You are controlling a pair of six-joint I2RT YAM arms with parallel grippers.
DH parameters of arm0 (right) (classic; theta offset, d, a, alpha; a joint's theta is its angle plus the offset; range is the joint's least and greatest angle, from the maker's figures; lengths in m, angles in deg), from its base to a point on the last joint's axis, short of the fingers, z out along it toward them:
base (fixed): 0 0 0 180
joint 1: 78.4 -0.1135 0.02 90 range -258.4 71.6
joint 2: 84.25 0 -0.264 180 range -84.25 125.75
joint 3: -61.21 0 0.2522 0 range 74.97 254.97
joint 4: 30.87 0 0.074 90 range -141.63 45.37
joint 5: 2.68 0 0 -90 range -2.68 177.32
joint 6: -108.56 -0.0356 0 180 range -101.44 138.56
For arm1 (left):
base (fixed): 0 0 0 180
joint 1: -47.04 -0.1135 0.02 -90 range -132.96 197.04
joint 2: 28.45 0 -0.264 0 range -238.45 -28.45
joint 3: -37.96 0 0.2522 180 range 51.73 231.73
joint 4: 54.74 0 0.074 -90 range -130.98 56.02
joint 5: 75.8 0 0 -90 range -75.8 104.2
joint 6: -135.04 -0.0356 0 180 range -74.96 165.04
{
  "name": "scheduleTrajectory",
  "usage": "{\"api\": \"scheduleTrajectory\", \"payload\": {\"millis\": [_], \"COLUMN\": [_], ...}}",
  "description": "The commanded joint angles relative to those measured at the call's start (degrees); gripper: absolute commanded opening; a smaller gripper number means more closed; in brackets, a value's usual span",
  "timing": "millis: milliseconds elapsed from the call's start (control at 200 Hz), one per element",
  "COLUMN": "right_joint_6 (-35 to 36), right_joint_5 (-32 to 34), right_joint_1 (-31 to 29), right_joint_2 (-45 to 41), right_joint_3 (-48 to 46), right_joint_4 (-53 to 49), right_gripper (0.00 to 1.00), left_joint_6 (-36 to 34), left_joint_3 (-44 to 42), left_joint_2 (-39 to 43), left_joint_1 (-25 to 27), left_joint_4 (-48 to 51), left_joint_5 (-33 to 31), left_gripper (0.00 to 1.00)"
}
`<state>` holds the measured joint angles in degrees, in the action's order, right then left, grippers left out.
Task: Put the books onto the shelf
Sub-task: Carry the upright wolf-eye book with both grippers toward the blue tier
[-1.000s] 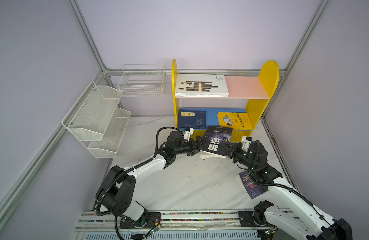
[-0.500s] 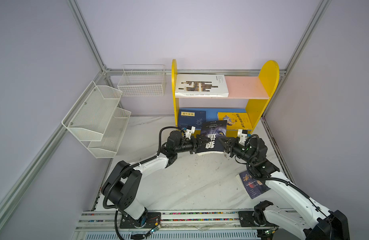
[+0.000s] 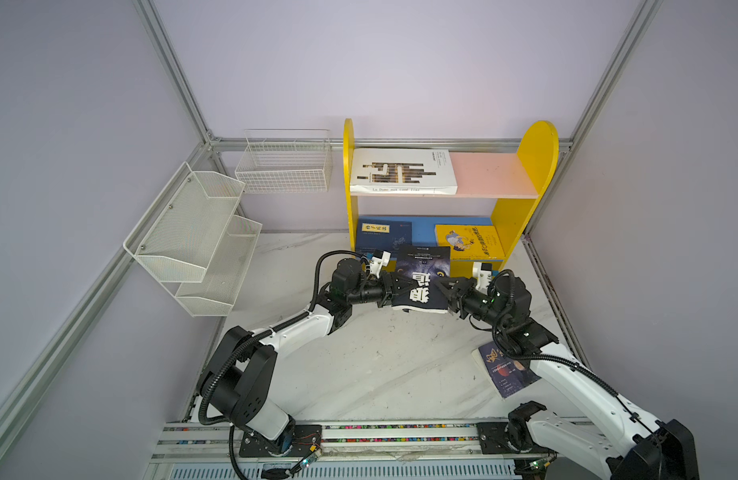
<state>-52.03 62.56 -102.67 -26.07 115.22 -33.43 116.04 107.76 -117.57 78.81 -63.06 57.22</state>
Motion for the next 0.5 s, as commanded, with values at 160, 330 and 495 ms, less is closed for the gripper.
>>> {"api": "scheduleTrajectory", "payload": {"millis": [160, 330, 495], "right_joint_6": [4.7, 6.9, 7.5], "right_joint_5": [-9.2, -17.1, -19.8], "right_joint_1": [5.6, 8.5, 9.3], "right_joint_2": [2.5, 4.8, 5.9], "right_joint_3": [0.2, 1.3, 1.0], "right_joint_4": [5.6, 5.7, 6.4], "right_gripper": [0.51, 0.56, 0.55], "left_joint_6": [-9.9, -15.4, -15.1], "left_joint_3": [9.2, 13.1, 15.4], "left_joint_2": [0.8, -1.6, -4.2], "left_joint_1": [-2.6, -3.2, -3.4], "left_joint_4": [8.8, 13.1, 11.6], "left_joint_5": [6.8, 12.0, 16.1], "left_gripper": [0.25, 0.25, 0.25]}}
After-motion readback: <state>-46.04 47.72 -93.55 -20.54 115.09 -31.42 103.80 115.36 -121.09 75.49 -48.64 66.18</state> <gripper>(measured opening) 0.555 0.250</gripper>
